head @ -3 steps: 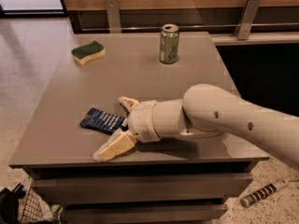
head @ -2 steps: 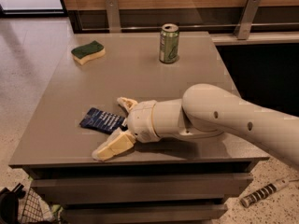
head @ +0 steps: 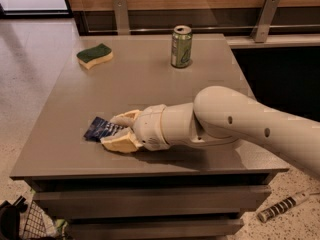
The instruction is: Move rxbar blueberry near sponge
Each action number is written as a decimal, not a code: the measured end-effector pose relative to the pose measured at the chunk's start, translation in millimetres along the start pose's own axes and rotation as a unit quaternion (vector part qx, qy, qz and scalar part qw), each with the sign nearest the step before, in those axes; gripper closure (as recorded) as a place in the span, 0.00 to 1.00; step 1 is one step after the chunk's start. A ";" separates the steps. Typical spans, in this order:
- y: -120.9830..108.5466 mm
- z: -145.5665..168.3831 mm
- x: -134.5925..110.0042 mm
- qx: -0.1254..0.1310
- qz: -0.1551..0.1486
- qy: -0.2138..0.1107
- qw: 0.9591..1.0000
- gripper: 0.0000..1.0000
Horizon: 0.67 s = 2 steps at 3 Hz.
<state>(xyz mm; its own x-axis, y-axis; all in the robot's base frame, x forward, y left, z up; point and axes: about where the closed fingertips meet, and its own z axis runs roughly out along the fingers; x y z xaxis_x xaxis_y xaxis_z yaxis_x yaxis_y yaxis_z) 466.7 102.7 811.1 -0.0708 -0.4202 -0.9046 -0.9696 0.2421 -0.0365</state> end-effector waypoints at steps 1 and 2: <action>0.0 0.0 -0.1 0.000 0.000 0.000 1.000 1.00; -19.7 -3.1 -17.7 0.008 -0.009 -0.010 1.000 1.00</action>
Offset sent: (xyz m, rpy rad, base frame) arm 0.0654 -0.0045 0.0551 0.0463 -0.0785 -0.0284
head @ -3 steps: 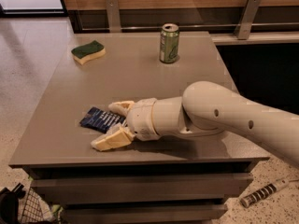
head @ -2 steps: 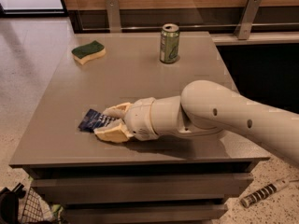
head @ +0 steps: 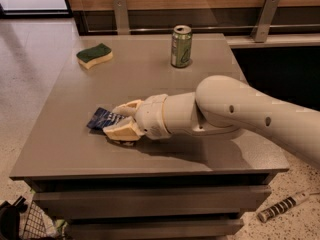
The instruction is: Move rxbar blueberry near sponge
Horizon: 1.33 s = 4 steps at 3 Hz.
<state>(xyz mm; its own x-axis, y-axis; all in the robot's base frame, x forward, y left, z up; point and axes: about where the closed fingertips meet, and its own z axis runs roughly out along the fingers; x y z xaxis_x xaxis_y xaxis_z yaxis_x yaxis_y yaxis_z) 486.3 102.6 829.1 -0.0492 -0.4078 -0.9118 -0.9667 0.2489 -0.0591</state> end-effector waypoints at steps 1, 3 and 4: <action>-35.8 -3.5 -30.6 0.003 -0.021 -0.007 1.000 1.00; -116.7 -1.0 -90.4 0.011 -0.068 0.011 0.998 1.00; -159.6 3.4 -95.1 0.020 -0.053 0.027 0.998 1.00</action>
Offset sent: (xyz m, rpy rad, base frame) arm 0.1278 -0.0005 0.1081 -0.0318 -0.1361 0.0593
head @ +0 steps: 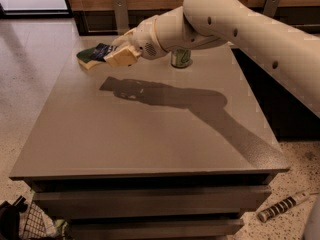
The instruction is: Move rxbar blueberry near sponge
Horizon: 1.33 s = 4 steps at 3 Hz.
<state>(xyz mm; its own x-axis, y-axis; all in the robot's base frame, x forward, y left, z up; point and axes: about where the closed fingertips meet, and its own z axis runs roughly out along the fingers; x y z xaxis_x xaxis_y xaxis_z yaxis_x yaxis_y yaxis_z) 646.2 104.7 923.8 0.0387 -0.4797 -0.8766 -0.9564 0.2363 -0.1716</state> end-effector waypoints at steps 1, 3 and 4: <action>-41.7 4.4 20.0 0.007 0.046 0.015 0.999 1.00; -80.7 18.0 33.8 0.031 0.083 0.005 0.996 1.00; -67.9 31.9 23.5 0.045 0.088 -0.019 0.995 1.00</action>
Offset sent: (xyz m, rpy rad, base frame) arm 0.1121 -0.0497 -0.0300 0.0340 0.1639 -0.1823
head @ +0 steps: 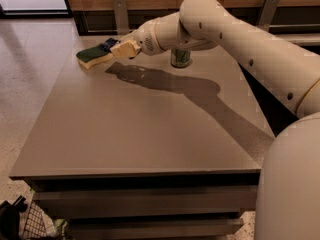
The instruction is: Move rxbar blueberry near sponge
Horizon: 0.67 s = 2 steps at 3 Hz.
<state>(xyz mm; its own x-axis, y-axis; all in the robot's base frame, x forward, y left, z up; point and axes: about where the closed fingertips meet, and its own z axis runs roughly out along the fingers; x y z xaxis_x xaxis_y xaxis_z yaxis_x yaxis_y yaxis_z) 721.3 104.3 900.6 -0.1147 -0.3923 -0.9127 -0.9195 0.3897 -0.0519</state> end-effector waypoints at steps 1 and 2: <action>1.0 11.1 1.8 0.014 0.006 -0.009 1.000 0.88; 3.2 13.8 1.4 0.011 0.005 -0.009 1.000 0.64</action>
Offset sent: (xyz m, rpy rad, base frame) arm 0.0023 0.0094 -0.0070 0.0175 -0.0073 -0.0278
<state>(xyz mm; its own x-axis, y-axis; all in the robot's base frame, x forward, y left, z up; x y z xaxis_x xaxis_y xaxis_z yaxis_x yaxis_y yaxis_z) 723.4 116.5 893.5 -0.1174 -0.3735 -0.9202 -0.9099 0.4118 -0.0510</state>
